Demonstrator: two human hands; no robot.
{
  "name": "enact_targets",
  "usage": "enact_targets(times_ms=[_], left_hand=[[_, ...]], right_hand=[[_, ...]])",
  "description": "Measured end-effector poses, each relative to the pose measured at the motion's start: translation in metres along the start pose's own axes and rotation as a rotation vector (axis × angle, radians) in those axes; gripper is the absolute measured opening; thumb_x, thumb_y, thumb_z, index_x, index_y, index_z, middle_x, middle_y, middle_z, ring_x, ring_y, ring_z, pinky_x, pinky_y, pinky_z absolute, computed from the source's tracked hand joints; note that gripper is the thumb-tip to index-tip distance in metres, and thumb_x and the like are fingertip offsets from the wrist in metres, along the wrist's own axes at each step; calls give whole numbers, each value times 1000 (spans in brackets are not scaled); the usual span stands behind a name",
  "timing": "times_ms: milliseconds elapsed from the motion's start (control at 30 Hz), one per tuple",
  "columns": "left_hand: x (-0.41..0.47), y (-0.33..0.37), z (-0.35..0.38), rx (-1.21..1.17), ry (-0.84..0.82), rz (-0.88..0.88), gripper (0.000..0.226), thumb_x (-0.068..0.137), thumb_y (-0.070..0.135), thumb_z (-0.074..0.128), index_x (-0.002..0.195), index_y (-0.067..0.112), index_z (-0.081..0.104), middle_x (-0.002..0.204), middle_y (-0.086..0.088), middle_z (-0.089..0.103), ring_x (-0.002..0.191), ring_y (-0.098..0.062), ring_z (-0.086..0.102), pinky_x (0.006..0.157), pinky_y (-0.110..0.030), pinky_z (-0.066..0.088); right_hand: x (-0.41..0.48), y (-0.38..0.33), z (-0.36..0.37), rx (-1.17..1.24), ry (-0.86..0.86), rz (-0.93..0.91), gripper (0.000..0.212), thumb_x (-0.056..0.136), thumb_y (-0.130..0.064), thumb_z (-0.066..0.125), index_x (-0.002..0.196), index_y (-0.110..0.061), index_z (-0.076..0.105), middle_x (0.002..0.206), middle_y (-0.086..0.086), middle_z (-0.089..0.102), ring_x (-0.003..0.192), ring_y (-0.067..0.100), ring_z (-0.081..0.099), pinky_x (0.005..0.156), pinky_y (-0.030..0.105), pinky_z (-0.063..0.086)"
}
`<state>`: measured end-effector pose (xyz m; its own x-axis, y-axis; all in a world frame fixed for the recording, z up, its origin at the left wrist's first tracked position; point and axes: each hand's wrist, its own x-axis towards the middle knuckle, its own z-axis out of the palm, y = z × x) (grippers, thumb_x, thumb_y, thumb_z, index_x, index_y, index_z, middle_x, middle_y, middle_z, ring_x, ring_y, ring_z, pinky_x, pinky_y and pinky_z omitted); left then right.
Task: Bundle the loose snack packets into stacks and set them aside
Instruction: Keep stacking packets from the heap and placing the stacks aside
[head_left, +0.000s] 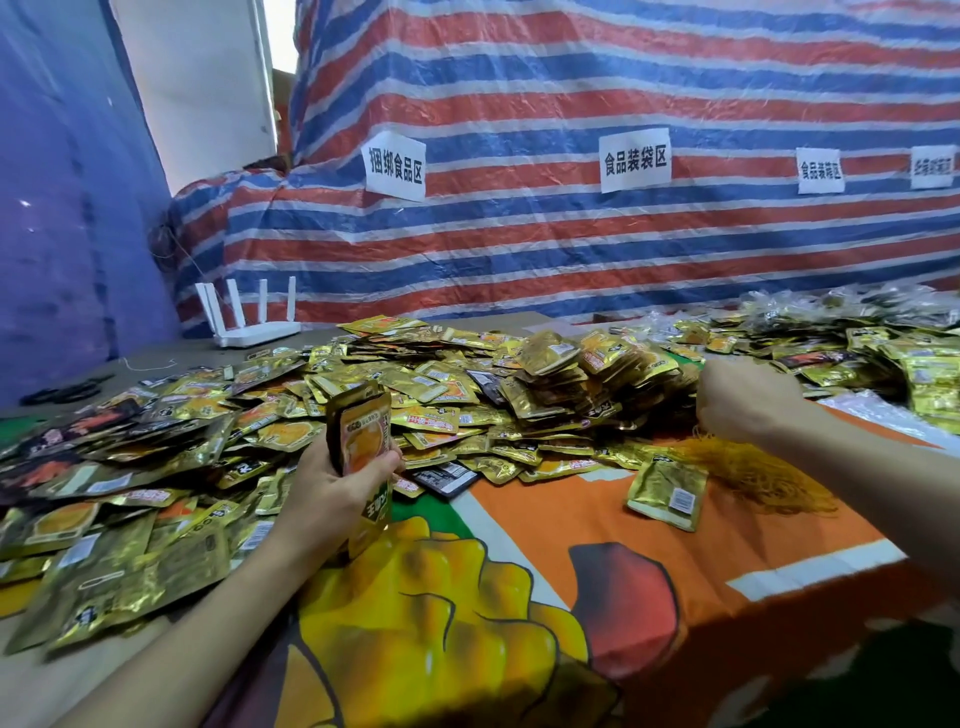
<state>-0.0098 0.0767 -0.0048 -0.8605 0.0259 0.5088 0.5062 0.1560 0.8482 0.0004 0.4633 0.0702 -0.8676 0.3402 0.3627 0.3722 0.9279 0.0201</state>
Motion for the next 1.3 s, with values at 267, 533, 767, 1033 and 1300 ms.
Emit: enact_targets(times_ms=[267,533,767,1033,1300], left_hand=[[1,5,-4,-107,20,-110,20,81,0,75,100,0,69,87,-11,73,78,-29,70,86,-51,57],[4,13,-12,-460,-60,-408,44,72,13,72,116,7,69,113,-9,75,80,-25,71,74,-41,58],[8,18,-20,-559,50,-557,35,75,5,72,109,1,69,85,-20,73,62,-31,70,54,-36,58],[11,14,-25,-677,-45,-554,23,74,13,67,93,1,74,81,-15,69,67,-27,68,65,-35,59],[11,14,-27,-746,-151,-514,18,76,11,64,82,7,81,80,-11,68,67,-23,67,69,-34,57]], right_hand=[[-22,-84,-23,278,54,-200,17,88,-11,64,88,-20,79,92,5,74,85,27,68,75,41,59],[-51,-195,-26,1192,-326,-423,7,87,-22,79,91,-16,80,86,2,75,72,8,65,52,14,46],[-61,-242,9,1563,-391,-296,9,85,-14,79,80,-22,78,70,-11,75,65,2,69,56,20,49],[-51,-225,25,1662,-706,-334,14,96,-15,66,88,-6,73,84,5,70,76,17,63,68,24,51],[-55,-218,7,2266,-1006,-356,13,85,-8,50,85,-6,62,67,4,59,78,26,63,92,42,54]])
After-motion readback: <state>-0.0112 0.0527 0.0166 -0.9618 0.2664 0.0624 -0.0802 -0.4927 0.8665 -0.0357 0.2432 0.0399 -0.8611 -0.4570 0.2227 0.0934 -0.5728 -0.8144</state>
